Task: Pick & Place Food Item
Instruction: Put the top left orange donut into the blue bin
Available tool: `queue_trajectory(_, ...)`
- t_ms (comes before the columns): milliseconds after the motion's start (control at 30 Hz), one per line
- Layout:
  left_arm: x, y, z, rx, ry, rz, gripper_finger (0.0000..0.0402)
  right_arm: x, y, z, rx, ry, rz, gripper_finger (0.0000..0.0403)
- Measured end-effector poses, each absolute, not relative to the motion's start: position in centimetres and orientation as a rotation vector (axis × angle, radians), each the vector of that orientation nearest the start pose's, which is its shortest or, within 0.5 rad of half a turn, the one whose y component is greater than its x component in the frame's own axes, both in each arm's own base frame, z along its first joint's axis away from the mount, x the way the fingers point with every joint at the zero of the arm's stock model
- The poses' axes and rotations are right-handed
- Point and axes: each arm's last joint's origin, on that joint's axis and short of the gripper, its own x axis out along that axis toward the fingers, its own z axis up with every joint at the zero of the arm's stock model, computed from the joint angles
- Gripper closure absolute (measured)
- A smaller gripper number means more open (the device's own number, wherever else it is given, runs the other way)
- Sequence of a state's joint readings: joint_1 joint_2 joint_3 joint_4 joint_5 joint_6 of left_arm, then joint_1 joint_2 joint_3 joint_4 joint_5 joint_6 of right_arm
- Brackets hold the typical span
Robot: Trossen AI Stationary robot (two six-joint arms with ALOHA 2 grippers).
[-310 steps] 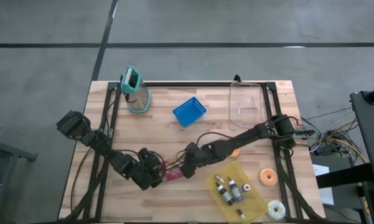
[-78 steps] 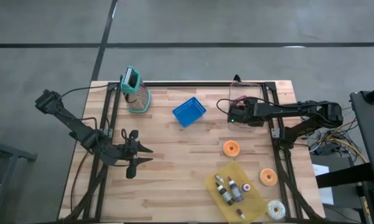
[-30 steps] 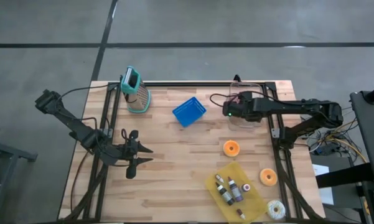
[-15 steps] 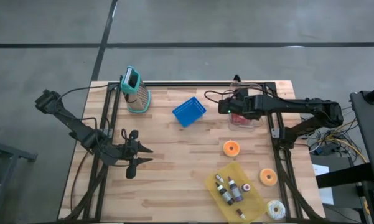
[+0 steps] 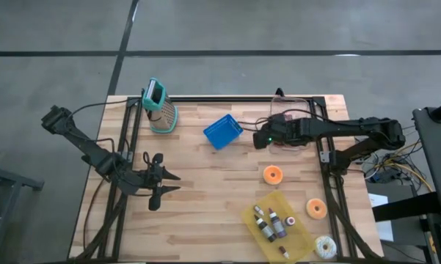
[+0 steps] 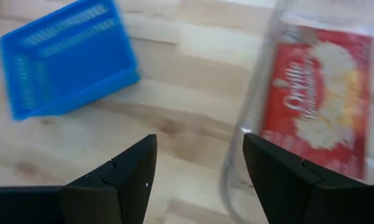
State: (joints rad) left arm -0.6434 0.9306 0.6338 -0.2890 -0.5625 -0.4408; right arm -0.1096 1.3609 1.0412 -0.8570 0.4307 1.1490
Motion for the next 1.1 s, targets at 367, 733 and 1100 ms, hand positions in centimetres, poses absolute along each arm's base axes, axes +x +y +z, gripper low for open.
queue_trajectory(367,16.2,-10.2,25.0,-0.1,0.486,0.028,0.0252,26.7,0.2,26.2,0.75,0.668,-0.829,0.017)
queue_trajectory(733,16.2,-10.2,25.0,-0.097,0.486,0.028,0.0252,26.3,5.7,26.1,0.981,0.731,-0.673,0.017)
queue_trajectory(1100,16.2,-10.2,25.0,-0.099,0.486,0.029,0.0252,25.5,9.2,25.7,1.068,0.768,-0.635,0.017)
